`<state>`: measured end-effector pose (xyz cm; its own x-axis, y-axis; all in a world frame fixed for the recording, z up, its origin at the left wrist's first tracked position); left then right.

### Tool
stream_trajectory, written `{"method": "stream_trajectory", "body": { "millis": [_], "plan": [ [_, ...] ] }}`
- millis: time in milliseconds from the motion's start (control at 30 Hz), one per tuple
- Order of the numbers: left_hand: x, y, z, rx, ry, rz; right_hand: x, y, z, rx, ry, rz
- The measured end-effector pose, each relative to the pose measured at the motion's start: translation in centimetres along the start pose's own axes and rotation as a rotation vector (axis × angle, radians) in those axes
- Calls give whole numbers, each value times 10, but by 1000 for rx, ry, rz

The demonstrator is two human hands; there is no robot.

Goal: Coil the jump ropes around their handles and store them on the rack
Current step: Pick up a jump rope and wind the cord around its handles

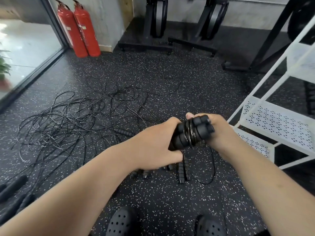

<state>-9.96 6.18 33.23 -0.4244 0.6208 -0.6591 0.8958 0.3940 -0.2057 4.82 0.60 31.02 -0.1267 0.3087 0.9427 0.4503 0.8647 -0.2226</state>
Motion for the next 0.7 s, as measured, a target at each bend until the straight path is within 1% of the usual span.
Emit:
{"method": "stream_trajectory", "body": {
  "millis": [100,133,267,333,400,467,500,600,700],
  "plan": [
    [21,2,-8,-46,-66,-76,-19,3,12,-60,-315,0],
    [28,3,-12,-76,-78,-99,-22,3,18,-53,-367,-3],
    [58,6,-31,-244,-118,-198,-16,-4,50,59,-526,-106],
    [73,5,-39,-318,-46,-262,-14,-12,61,102,-643,-123],
    [84,3,-45,-377,57,-325,-12,-22,70,115,-866,-134],
    [88,1,-50,-432,150,-364,-2,-33,77,87,-1095,-191],
    [89,0,-53,-452,210,-379,6,-38,78,53,-1162,-240],
    [89,0,-56,-443,370,-409,34,-45,74,-63,-1216,-412],
    [80,5,-45,-353,472,-358,52,-46,61,-146,-1144,-537]
  ]
}}
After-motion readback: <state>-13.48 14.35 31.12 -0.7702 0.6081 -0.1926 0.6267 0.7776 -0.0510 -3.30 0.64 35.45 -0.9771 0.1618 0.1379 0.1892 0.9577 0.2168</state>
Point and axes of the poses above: each hand's wrist, its own y-axis towards the middle knuckle, its own z-axis out of the palm, x = y × z, the point moved 9 cm from there along y, towards the middle knuckle, and after that the axes turned 2 degrees about -z, right-handed, at the moved point
